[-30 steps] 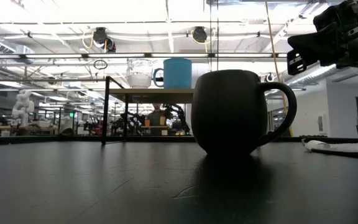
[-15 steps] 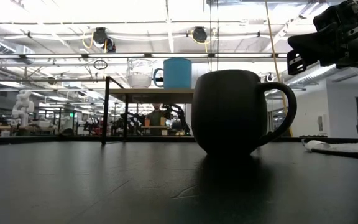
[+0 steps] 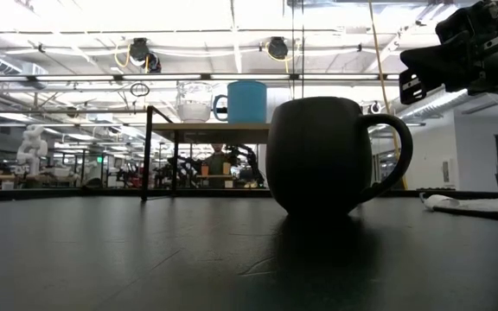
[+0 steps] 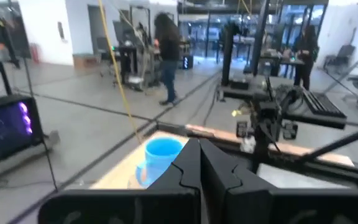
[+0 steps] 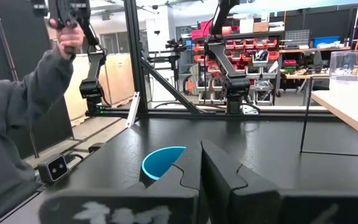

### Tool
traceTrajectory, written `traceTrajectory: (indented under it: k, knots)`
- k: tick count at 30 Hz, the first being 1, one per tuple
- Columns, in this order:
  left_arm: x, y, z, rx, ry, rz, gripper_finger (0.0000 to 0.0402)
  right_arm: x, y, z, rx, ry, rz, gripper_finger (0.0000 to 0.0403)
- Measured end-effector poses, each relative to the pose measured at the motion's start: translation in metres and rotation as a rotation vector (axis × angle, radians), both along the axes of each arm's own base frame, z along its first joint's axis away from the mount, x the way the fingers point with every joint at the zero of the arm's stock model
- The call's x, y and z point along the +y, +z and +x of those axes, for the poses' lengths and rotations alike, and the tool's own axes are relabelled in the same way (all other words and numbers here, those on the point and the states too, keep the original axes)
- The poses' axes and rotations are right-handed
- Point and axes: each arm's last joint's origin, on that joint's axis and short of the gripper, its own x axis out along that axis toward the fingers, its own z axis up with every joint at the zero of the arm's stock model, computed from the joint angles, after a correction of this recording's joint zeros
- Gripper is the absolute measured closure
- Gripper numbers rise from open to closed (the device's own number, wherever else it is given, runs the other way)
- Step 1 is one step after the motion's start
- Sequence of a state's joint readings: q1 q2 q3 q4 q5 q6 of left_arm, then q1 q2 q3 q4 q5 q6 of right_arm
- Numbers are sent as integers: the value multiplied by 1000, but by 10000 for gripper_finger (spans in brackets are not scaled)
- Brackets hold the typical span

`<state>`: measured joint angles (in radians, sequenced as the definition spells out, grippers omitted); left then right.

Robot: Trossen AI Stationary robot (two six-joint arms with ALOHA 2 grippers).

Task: Stack small to large cups/mugs on shelf
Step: Put the black mug on the shelf

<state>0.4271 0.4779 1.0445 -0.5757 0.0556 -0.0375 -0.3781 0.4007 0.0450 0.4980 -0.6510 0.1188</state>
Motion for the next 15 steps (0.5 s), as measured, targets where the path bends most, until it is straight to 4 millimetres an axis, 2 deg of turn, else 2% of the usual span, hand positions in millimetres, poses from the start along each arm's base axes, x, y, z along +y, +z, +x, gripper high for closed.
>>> traceTrajectory:
  k: [5,15]
  knots:
    - [4,-25,12,-8,-25,-50,401,0,0,0,-2,0,-2,403]
    - [10,-95,37,-83,-69,-40,401,0,0,0,0,0,0,403]
